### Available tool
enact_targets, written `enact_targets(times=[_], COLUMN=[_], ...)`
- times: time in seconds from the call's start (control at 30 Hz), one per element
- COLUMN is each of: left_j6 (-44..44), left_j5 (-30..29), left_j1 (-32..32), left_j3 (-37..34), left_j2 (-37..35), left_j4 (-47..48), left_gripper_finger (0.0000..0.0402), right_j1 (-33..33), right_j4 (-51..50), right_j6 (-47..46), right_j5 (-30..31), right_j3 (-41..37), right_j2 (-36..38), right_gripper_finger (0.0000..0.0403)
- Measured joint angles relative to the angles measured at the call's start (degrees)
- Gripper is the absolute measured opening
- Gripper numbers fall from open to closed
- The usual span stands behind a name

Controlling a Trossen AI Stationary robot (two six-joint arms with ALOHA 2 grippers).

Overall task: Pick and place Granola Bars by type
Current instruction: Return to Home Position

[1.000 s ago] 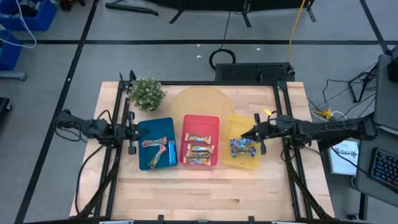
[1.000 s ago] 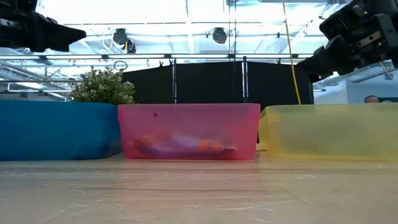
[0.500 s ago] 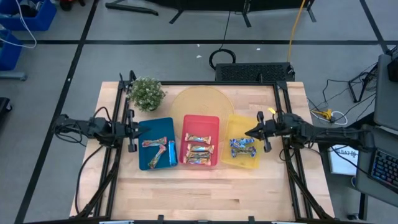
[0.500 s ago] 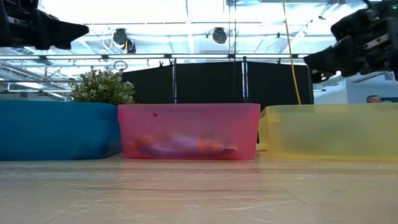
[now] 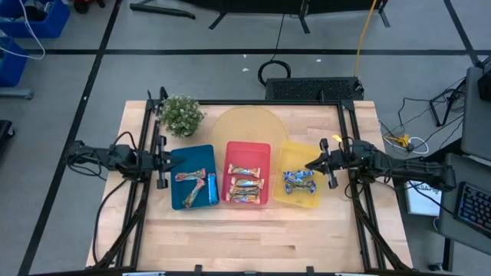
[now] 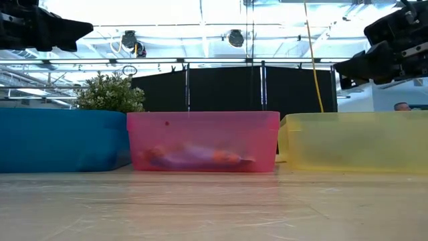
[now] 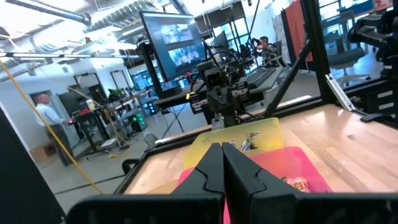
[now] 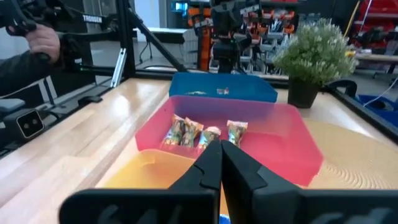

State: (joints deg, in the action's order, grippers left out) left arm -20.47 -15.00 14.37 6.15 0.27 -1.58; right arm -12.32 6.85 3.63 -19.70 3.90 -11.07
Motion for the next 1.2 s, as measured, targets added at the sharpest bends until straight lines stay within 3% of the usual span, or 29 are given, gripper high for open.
enact_targets(times=[0.47,1.03,1.2], left_j6=[-1.3,1.8,3.1], left_j5=[-0.1,1.1,-2.2], left_j1=[0.0,0.0,0.0], left_j3=[0.0,0.0,0.0], left_j2=[0.0,0.0,0.0], left_j4=[1.9,5.3,6.4], left_gripper_finger=[0.0000,0.0002,0.0020], right_j1=[0.6,0.9,0.9], right_j4=[-5.7,-2.8,-2.8], right_j6=[-0.1,0.7,0.1], right_j5=[-2.9,-3.0,-3.1], right_j3=[0.0,-3.0,-3.0], right_j2=[10.6,10.2,10.2], right_gripper_finger=[0.0000,0.0000,0.0000])
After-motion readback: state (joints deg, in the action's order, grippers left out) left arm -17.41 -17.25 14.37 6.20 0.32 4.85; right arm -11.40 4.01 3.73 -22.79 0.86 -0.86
